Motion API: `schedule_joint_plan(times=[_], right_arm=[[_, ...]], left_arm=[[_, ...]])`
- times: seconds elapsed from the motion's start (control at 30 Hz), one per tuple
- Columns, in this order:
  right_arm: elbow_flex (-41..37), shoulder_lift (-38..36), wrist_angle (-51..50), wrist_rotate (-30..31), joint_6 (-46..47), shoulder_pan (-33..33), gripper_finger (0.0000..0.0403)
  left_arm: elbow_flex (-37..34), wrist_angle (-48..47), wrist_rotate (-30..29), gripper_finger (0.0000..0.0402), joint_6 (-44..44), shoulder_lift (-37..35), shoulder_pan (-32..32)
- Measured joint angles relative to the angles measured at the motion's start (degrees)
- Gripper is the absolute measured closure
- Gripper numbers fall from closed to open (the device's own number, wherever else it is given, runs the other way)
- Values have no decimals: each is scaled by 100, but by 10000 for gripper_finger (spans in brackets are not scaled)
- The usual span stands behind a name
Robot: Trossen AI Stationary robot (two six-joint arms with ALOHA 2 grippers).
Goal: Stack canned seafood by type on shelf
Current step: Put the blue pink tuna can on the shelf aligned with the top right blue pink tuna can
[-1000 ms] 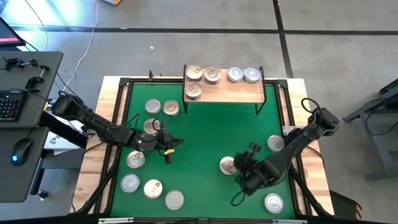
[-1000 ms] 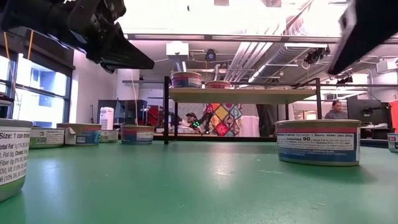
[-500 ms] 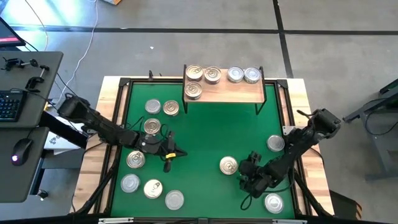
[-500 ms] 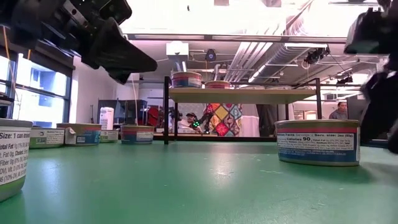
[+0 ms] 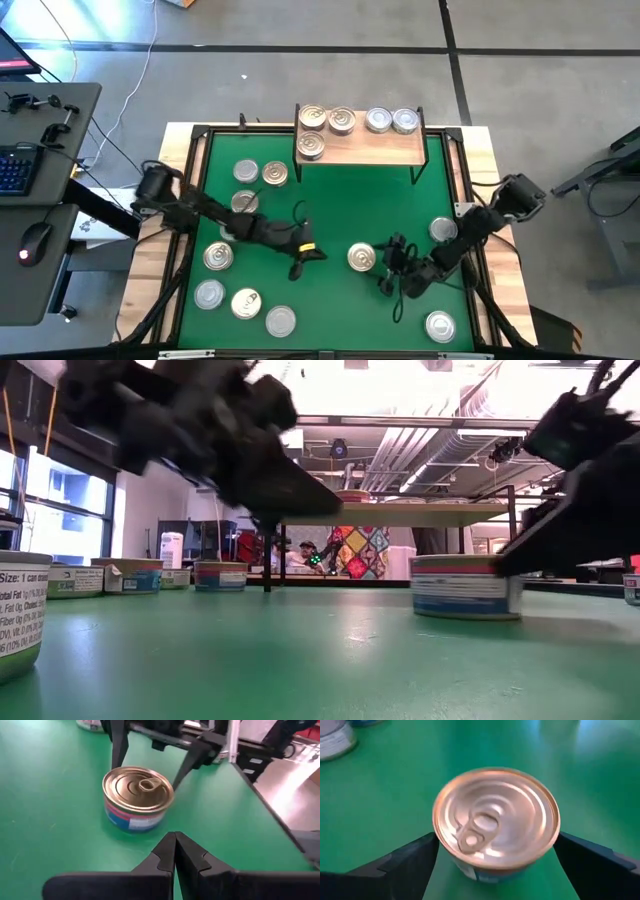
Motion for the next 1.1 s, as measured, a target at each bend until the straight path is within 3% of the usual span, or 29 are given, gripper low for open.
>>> schedule_joint_plan(times=[0.43, 0.57, 0.77, 0.9, 1.1], right_arm=[[262, 917, 1352, -558, -1509, -830, 17], [297, 1122, 1669, -428, -1421, -900, 24], [317, 1146, 1723, -169, -980, -786, 72], [329, 988, 1688, -16, -781, -667, 73], [334, 202, 1467, 320, -1249, -775, 73]], left_arm=[[903, -280, 650, 402, -103, 1092, 434], [908, -260, 673, 402, -94, 1099, 432], [919, -680, 448, 402, -44, 837, 339], [919, -1940, 65, 401, -40, 262, 192], [914, -3915, -1336, 401, -43, -929, -141]])
